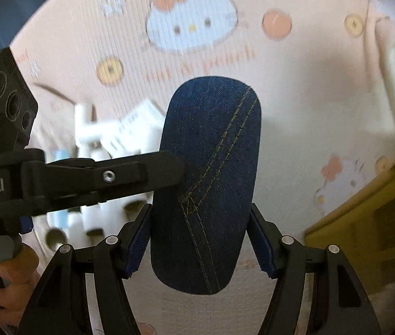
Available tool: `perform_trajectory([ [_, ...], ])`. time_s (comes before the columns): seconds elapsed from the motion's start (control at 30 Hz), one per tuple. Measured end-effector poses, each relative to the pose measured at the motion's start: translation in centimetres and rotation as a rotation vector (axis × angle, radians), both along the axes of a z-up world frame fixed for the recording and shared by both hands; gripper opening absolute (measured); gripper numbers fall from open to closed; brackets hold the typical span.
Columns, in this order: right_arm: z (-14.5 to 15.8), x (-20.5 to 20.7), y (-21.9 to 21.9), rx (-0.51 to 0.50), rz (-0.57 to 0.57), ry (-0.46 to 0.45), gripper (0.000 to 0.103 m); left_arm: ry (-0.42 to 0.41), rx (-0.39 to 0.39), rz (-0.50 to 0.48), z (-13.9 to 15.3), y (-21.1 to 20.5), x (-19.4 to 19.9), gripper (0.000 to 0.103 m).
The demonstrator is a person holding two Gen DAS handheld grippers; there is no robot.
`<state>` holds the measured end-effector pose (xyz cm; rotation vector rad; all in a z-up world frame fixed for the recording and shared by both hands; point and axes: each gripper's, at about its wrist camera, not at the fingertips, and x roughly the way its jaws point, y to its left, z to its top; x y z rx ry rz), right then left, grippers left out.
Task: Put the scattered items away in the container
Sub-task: 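Lift the denim glasses case with the left gripper off the tubes, then carry the denim case in the left gripper over the cardboard box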
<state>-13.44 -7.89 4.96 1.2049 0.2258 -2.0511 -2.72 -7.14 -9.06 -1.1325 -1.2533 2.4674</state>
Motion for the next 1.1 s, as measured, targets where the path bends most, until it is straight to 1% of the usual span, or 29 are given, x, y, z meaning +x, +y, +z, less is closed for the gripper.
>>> perform_trajectory([
  [0.1,2.2,0.0,0.7,-0.017,-0.006,0.034,0.064,0.049,-0.048,-0.012,2.2,0.6,-0.1,0.032],
  [0.17,3.4,0.2,1.0,-0.026,-0.019,0.062,0.064,0.07,-0.065,-0.022,2.9,1.0,-0.4,0.032],
  [0.23,4.1,0.2,0.6,-0.022,-0.026,0.07,0.064,0.079,-0.062,-0.03,3.7,1.0,-0.9,0.032],
  [0.33,5.2,0.1,1.1,-0.051,-0.06,0.058,0.064,0.094,-0.06,-0.045,4.1,1.3,-1.2,0.032],
  [0.43,6.3,0.2,1.7,-0.05,-0.079,0.082,0.064,0.106,-0.065,-0.077,5.1,2.0,-1.5,0.032],
  [0.47,7.3,0.1,2.3,-0.054,-0.091,0.081,0.064,0.115,-0.072,-0.09,5.6,2.3,-1.6,0.032],
  [0.6,9.1,-0.1,4.1,-0.092,-0.14,0.084,0.064,0.17,-0.129,-0.156,8.2,4.3,-2.6,0.032],
  [0.7,10.2,-0.2,5.6,-0.104,-0.185,0.099,0.064,0.192,-0.157,-0.191,9.3,5.6,-3.5,0.032],
  [0.87,11.4,-0.7,8.2,-0.101,-0.261,0.108,0.064,0.202,-0.166,-0.267,10.1,7.8,-5.8,0.032],
  [0.97,11.9,-1.2,9.5,-0.096,-0.319,0.117,0.063,0.211,-0.187,-0.316,10.3,9.5,-7.4,0.032],
  [1.1,12.3,-2.1,11.7,-0.054,-0.402,0.137,0.063,0.197,-0.172,-0.395,10.2,12.3,-10.0,0.032],
])
